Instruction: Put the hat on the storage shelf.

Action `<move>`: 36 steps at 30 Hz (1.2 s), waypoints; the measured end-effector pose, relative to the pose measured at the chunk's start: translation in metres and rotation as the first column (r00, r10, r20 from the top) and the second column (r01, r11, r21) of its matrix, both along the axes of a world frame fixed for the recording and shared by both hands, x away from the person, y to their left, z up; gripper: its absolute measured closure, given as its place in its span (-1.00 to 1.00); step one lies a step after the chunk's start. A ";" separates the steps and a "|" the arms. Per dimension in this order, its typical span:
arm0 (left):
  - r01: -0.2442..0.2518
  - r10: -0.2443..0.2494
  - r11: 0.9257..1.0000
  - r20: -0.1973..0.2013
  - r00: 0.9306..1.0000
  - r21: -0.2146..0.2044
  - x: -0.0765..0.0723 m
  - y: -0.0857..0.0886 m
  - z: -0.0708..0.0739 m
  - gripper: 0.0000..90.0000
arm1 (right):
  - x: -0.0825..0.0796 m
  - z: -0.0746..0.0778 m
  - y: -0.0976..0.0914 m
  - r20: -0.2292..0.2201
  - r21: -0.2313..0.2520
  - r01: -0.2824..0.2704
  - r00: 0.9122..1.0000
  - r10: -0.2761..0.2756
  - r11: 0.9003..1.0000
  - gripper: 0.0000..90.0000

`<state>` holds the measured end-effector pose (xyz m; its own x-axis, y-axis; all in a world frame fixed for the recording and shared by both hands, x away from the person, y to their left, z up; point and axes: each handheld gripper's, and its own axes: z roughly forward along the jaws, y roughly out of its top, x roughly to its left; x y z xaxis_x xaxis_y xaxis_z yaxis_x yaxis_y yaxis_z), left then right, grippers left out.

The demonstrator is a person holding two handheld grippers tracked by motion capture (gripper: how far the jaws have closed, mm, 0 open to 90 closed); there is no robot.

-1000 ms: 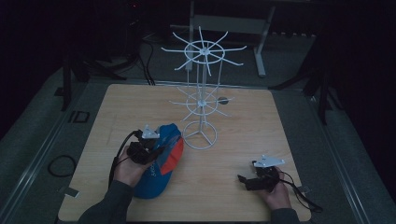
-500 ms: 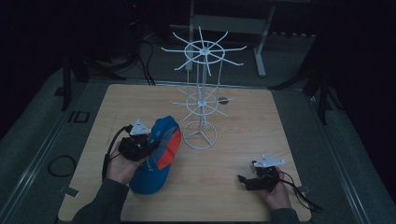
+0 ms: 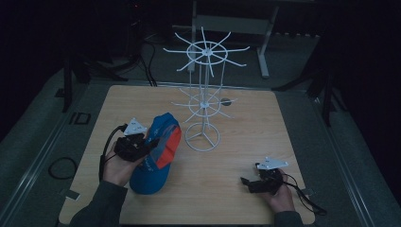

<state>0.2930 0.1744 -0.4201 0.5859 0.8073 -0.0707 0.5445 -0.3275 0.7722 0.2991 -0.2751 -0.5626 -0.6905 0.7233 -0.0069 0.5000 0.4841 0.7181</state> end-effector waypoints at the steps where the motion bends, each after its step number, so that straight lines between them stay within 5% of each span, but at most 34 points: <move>1: -0.002 0.002 1.000 0.004 1.000 -0.002 0.001 0.001 0.003 0.99 | 0.000 0.000 0.000 0.000 0.000 0.000 1.000 0.000 1.000 -0.73; 36: -0.018 0.021 0.999 0.083 0.996 -0.038 -0.003 0.020 0.040 0.99 | 0.000 0.000 0.000 0.000 0.000 0.000 1.000 0.000 1.000 -0.73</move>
<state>0.2899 0.1949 -0.3797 0.5755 0.8161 -0.0526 0.4835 -0.2876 0.8268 0.2991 -0.2751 -0.5626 -0.6902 0.7236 -0.0067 0.5005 0.4841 0.7177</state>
